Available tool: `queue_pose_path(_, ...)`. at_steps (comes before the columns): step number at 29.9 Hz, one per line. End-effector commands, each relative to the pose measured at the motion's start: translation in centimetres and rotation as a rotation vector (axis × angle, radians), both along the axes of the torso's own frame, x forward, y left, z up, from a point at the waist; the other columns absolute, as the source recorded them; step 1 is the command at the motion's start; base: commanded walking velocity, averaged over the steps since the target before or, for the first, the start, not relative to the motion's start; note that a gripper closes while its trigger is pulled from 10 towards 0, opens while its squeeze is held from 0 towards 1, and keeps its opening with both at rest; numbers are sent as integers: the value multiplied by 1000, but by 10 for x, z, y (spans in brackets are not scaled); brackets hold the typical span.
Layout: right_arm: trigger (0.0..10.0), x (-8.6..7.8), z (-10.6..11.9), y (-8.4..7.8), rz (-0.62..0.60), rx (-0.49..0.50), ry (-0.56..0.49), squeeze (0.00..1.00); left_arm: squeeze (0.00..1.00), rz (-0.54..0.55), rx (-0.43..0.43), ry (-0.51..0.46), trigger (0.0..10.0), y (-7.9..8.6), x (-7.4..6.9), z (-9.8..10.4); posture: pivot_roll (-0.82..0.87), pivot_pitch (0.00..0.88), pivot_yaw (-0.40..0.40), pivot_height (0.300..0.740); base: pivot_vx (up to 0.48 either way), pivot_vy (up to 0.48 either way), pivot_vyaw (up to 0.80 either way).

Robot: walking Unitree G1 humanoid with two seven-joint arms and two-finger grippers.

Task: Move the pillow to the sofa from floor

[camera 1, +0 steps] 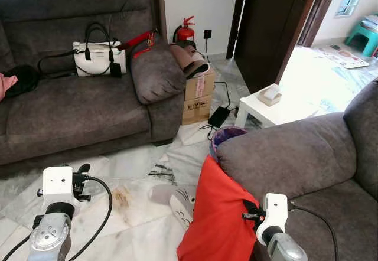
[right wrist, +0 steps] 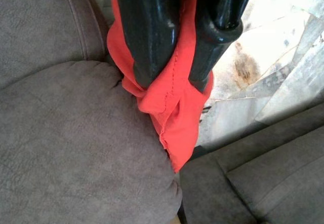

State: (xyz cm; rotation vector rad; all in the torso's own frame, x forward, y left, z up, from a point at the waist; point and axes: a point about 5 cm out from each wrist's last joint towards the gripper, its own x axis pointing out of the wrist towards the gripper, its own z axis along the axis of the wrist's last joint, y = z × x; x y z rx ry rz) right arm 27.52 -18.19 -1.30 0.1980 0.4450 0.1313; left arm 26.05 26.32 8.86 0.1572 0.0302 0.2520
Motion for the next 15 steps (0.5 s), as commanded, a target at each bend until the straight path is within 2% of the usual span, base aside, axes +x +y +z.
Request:
queue_pose_path(1,10000,21,28,-6,-24,-4,-168,0,0,-7,23,-6,10000,3,1,2,165,0,-29,740,0,0,0)
queue_pose_path(8,10000,21,29,-2,-26,31,-182,0,0,-23,17,27,10000,-1,-2,-7,165,0,-27,740,0,0,0)
queue_pose_path(15,10000,13,19,-1,-29,25,-136,0,0,-22,-51,108,10000,-8,-10,-34,162,0,-20,740,0,0,0)
